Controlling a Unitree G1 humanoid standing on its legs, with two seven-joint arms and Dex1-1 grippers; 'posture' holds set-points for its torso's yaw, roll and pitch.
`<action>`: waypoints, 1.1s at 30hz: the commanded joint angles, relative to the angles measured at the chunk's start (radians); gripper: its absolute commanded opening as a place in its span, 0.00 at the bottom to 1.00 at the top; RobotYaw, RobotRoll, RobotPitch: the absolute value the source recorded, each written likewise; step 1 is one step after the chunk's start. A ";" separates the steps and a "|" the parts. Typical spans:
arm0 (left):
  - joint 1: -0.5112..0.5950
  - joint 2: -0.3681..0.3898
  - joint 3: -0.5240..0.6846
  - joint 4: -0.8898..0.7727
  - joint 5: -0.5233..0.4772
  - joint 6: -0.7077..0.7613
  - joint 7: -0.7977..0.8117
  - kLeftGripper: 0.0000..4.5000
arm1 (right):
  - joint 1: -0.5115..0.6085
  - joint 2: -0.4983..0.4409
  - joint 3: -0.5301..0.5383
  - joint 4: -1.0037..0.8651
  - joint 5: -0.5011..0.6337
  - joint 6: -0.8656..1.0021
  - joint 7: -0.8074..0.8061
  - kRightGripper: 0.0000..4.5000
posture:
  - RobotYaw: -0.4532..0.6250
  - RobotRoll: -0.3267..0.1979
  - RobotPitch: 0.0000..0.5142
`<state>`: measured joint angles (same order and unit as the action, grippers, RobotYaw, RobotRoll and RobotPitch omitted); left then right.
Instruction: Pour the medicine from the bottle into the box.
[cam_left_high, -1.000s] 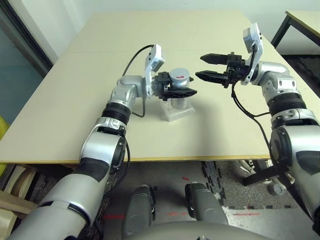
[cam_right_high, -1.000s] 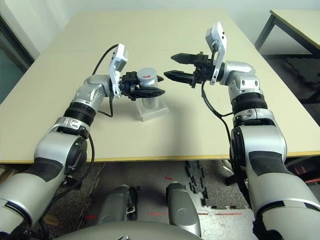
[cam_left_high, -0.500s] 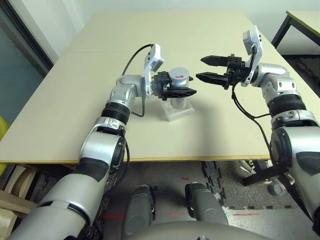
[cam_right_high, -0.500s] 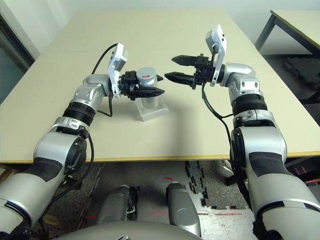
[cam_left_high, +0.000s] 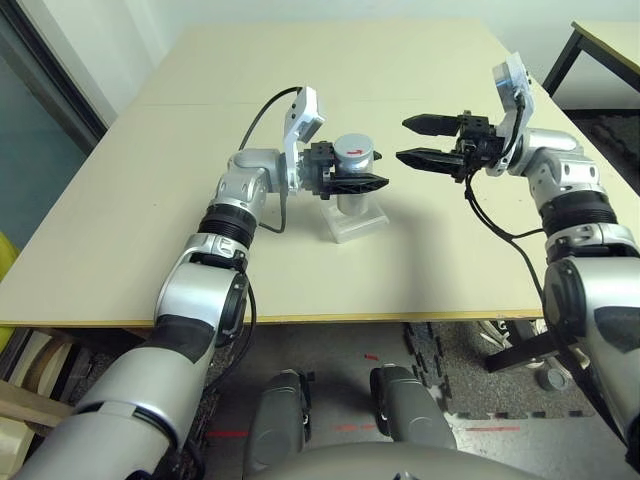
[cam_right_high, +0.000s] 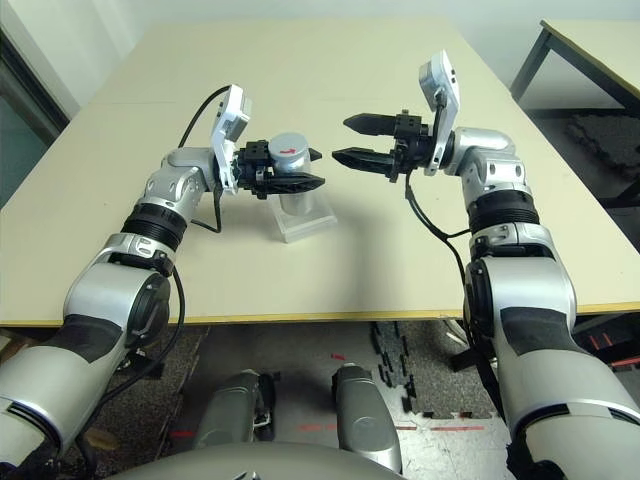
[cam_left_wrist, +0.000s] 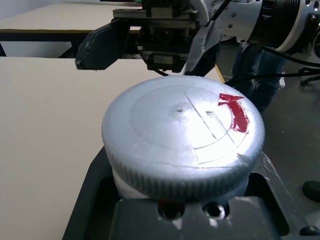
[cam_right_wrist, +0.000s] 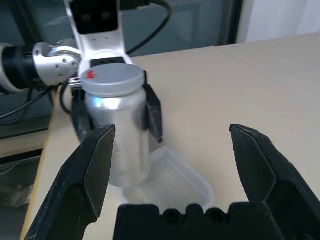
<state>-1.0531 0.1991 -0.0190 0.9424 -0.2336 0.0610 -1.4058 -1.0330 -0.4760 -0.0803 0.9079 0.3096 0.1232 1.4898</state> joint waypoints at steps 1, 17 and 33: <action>-0.019 -0.002 -0.004 0.012 0.009 -0.015 0.000 0.61 | 0.015 -0.003 0.001 -0.054 0.016 0.025 0.022 1.00 | 0.19 0.62 0.12; -0.026 -0.005 -0.062 0.046 0.093 -0.166 0.010 0.61 | 0.096 0.001 0.054 -0.227 0.017 0.072 0.061 1.00 | 0.19 0.62 0.14; -0.047 -0.018 -0.073 0.058 0.102 -0.191 0.004 0.61 | 0.112 0.035 0.091 -0.302 0.027 0.099 0.049 1.00 | 0.18 0.62 0.14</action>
<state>-1.0908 0.1793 -0.0807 0.9986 -0.1476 -0.1205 -1.3950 -0.9227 -0.4499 -0.0037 0.6263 0.3316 0.2178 1.5429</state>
